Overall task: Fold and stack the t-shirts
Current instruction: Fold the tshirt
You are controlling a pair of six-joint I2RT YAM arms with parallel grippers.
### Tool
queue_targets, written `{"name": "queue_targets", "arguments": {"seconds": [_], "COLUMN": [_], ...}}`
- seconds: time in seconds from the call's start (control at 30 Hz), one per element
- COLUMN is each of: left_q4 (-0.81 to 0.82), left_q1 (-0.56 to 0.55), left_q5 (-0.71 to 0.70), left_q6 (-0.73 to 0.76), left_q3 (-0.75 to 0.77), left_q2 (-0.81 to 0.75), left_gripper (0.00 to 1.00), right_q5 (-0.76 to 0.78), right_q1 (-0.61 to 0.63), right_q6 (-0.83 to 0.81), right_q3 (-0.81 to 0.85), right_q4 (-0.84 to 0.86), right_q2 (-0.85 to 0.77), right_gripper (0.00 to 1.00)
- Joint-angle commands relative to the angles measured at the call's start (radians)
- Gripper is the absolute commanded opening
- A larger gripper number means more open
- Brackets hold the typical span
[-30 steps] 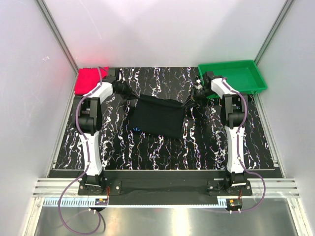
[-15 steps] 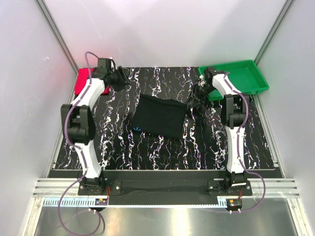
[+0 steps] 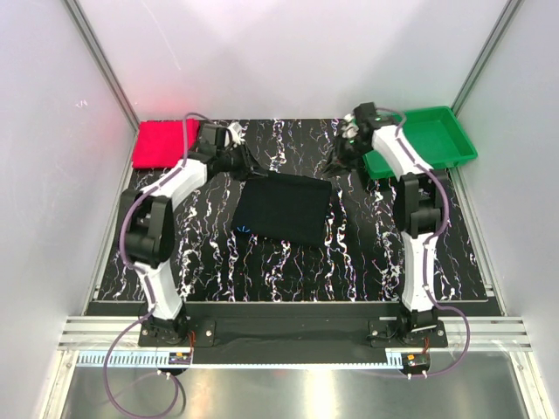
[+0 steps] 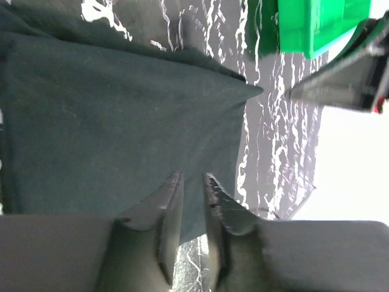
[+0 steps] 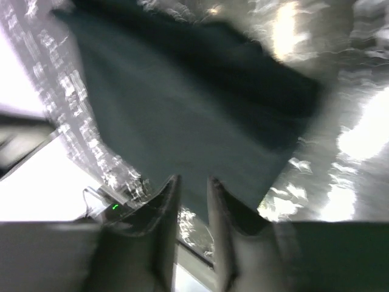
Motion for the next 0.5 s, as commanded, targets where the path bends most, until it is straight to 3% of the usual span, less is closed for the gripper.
{"name": "queue_targets", "arguments": {"seconds": [0.0, 0.2, 0.47], "left_q4": [0.194, 0.271, 0.427], "left_q1": [0.022, 0.045, 0.072], "left_q5": [0.168, 0.222, 0.245], "left_q6": [-0.048, -0.064, -0.135], "left_q3": [0.014, 0.064, 0.162], "left_q2": [0.098, 0.236, 0.415], "left_gripper": [0.21, 0.21, 0.21], "right_q5": [-0.171, -0.225, -0.231], "right_q1": [0.054, 0.071, 0.041], "right_q6": [0.102, 0.121, 0.11], "right_q3": [-0.127, -0.126, -0.053], "right_q4": [0.19, 0.287, 0.302], "right_q2": [-0.035, 0.037, 0.153], "right_gripper": [0.28, 0.2, 0.2]}}
